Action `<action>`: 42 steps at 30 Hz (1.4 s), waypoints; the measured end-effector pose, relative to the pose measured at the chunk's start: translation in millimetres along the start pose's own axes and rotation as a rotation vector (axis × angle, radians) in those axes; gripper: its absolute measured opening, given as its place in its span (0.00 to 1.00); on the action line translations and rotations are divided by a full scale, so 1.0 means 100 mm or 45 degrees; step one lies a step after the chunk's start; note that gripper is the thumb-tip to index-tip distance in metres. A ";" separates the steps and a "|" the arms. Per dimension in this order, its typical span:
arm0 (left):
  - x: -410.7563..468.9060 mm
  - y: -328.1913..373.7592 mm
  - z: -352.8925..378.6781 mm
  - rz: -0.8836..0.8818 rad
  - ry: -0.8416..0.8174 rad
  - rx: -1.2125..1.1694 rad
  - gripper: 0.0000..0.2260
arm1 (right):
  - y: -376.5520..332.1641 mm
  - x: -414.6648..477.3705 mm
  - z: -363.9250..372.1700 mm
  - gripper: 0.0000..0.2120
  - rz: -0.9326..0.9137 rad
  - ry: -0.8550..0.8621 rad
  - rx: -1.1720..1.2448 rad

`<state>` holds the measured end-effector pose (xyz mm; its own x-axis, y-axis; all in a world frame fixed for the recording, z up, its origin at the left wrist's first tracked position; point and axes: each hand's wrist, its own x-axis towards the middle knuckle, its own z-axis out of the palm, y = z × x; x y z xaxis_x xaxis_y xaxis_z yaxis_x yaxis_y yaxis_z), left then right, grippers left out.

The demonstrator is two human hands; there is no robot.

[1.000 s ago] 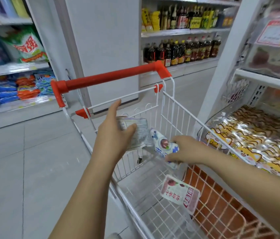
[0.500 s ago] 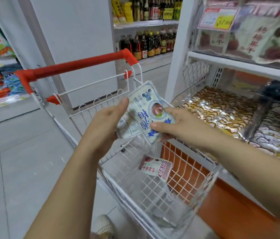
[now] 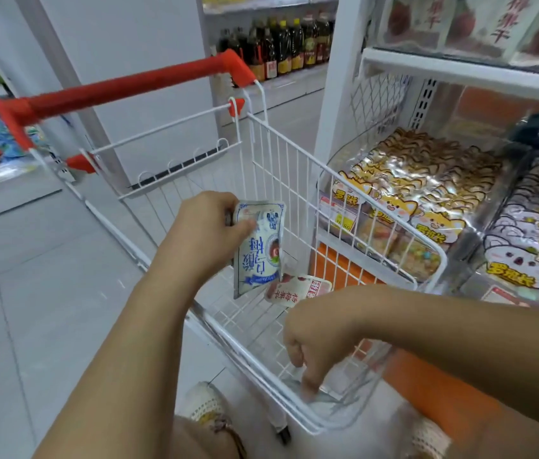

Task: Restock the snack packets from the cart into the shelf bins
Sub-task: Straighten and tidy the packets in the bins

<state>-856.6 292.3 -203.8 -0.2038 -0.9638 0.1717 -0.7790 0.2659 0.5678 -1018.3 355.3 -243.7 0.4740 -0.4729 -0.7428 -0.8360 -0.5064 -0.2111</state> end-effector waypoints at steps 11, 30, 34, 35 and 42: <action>0.02 0.01 0.02 -0.022 -0.005 -0.051 0.07 | 0.06 0.23 0.05 0.07 0.116 0.223 -0.261; -0.05 1.28 -0.60 0.344 0.543 -0.073 0.12 | 0.56 -2.18 -0.24 0.14 0.476 1.746 0.338; -0.12 1.62 -0.59 0.405 0.453 -0.086 0.11 | 0.38 -2.76 -0.15 0.07 0.642 2.007 0.021; -0.15 1.73 -0.60 0.423 0.435 -0.099 0.11 | 0.37 -2.90 -0.13 0.07 0.628 2.074 0.048; -0.18 2.52 -0.67 0.530 0.374 -0.274 0.13 | 0.58 -3.66 0.03 0.09 0.414 2.396 0.769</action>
<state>-1009.1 377.7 -9.7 -0.2710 -0.7390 0.6168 -0.5231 0.6509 0.5502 -1240.8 501.0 13.6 -0.3800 -0.7063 0.5973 -0.7117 -0.1892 -0.6766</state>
